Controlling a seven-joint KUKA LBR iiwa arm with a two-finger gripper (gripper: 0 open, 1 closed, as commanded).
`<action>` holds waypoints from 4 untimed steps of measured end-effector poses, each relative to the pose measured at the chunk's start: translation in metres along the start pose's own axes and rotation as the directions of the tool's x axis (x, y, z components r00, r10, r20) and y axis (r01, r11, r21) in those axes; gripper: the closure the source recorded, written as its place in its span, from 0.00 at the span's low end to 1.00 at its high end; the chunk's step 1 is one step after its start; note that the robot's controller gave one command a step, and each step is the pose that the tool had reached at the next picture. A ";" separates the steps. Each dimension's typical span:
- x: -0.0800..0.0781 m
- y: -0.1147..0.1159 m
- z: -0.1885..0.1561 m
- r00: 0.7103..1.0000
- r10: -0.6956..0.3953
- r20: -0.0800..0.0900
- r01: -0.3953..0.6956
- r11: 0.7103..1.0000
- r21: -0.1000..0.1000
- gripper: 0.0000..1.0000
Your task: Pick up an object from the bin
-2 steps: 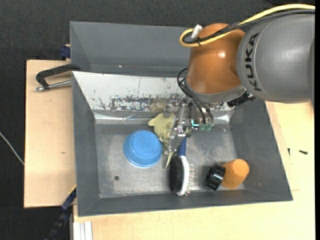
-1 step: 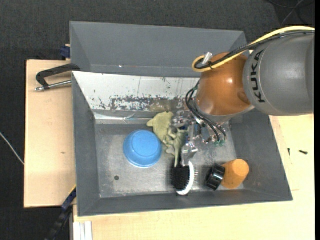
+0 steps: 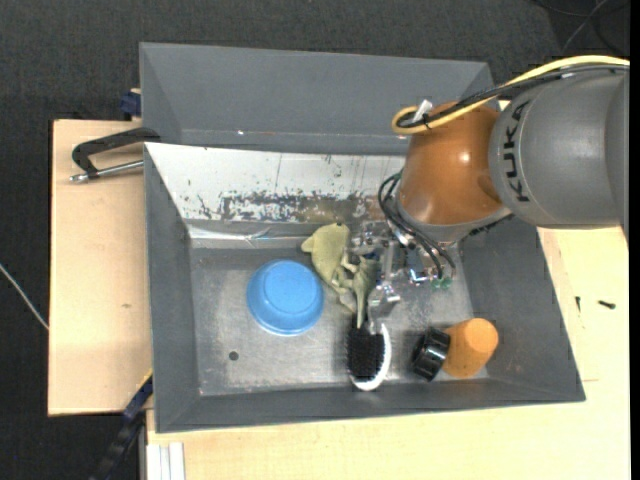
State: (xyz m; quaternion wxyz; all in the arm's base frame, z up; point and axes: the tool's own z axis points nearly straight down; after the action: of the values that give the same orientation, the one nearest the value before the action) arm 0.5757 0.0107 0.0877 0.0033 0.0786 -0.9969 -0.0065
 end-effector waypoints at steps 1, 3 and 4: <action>0.000 -0.001 0.001 1.000 0.003 -0.001 -0.003 1.000 -0.002 1.00; 0.039 0.063 -0.086 0.649 -0.761 -0.007 0.761 0.649 0.009 1.00; 0.037 0.062 -0.087 0.651 -0.759 -0.004 0.759 0.651 0.013 0.00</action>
Offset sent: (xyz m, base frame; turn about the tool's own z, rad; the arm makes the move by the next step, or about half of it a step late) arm 0.0000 0.0000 0.0000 0.0000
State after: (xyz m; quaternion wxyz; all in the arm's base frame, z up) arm 0.5297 0.0650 0.1762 -0.0014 0.4877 -0.8730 -0.0006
